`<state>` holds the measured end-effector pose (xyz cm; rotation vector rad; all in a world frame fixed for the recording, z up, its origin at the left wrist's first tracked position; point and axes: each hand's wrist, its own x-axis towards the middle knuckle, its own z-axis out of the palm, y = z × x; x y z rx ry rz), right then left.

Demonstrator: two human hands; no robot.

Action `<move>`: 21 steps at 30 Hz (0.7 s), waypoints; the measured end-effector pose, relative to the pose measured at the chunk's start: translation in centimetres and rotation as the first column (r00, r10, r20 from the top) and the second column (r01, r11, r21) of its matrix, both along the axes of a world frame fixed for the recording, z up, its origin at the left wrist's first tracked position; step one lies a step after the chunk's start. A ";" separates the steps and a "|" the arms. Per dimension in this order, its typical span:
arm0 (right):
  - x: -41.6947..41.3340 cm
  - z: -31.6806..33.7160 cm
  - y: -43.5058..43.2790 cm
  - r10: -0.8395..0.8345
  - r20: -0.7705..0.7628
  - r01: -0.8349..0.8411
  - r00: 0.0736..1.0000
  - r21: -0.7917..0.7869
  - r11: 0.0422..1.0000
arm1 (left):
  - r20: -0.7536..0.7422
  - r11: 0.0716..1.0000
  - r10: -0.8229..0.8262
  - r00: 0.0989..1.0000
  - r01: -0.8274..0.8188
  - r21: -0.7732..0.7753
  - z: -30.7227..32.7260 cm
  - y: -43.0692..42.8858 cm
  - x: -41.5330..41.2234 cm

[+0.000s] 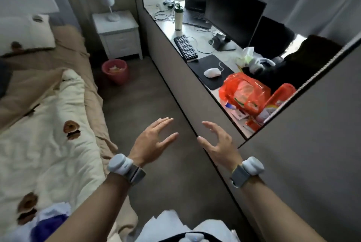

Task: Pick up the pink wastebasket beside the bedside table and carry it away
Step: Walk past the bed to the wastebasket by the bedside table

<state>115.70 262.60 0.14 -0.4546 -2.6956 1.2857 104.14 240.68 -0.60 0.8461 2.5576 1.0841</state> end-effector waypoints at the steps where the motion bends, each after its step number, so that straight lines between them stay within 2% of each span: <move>1: -0.7 0.1 0.0 0.011 -0.010 -0.011 1.000 0.014 1.000 | -0.003 1.000 0.004 1.000 -0.004 0.005 0.2 0.0 -0.3; 9: -13.4 -0.6 -2.8 0.270 -0.042 -0.270 0.962 0.004 0.963 | 0.019 0.964 0.263 0.965 -0.262 -0.043 0.1 -4.5 -6.3; 16: -24.0 -1.9 -1.0 0.361 -0.055 -0.360 0.931 0.026 0.932 | 0.004 0.923 0.380 0.925 -0.380 -0.056 -0.1 -3.3 -14.9; 21: -31.8 -1.1 1.2 0.390 -0.085 -0.390 0.917 0.024 0.921 | 0.003 0.920 0.388 0.922 -0.387 -0.068 1.2 -1.1 -21.3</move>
